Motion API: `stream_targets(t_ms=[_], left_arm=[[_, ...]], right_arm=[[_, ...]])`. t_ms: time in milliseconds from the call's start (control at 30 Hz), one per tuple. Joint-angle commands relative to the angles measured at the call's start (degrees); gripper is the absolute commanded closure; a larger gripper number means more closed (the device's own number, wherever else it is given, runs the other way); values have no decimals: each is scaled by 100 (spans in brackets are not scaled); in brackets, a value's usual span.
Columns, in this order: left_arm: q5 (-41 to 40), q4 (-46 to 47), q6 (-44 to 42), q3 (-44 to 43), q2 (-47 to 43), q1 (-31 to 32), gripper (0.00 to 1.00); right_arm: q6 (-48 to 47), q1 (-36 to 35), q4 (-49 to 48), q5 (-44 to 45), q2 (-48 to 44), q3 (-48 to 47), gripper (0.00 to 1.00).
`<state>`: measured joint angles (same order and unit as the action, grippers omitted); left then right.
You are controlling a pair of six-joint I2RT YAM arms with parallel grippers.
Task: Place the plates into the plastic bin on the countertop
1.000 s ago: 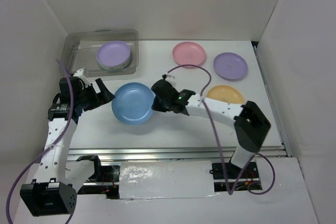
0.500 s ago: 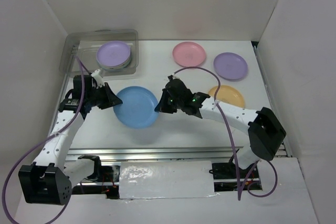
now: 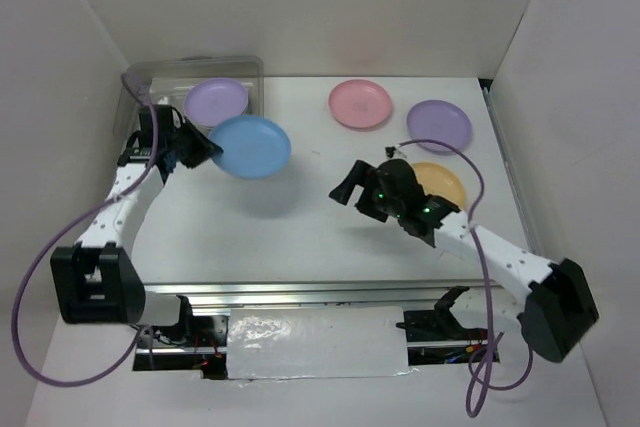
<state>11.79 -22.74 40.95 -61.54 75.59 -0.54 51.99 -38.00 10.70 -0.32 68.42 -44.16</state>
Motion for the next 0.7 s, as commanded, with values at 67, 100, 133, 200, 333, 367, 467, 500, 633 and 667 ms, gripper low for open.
stream_targets(t_ms=[67, 100, 133, 200, 333, 367, 467, 500, 633, 667], left_arm=[[692, 2080, 1309, -1218, 1605, -693, 100], [771, 2194, 1484, -1681, 2226, -798, 100], [807, 2221, 1573, -1930, 2554, -842, 100], [1026, 2658, 1811, -2404, 3517, -983, 100], [1212, 2678, 1961, -3811, 4647, -1168, 100], [1142, 2679, 1943, -3943, 4771, -1203, 100], [948, 2644, 1899, -4480, 5271, -1265, 100], [922, 2565, 1882, -4751, 5369, -1274, 100], [562, 2309, 1733, -4851, 5528, -1256, 100], [491, 2292, 1715, -4807, 5510, -1247, 100]], right_arm=[[-320, 415, 239, 102, -1155, 452, 0], [-425, 468, 292, 59, -1356, 565, 0], [-487, 521, 292, -90, -1445, 619, 0], [-601, 583, 284, -362, -1665, 768, 0], [-848, 654, 257, -1128, -1990, 892, 0], [-857, 610, 283, -1172, -2130, 892, 0], [-918, 469, 310, -1269, -2385, 927, 0], [-927, 451, 327, -1286, -2447, 927, 0], [-953, 328, 293, -1340, -2544, 927, 0], [-954, 302, 266, -1322, -2536, 927, 0]])
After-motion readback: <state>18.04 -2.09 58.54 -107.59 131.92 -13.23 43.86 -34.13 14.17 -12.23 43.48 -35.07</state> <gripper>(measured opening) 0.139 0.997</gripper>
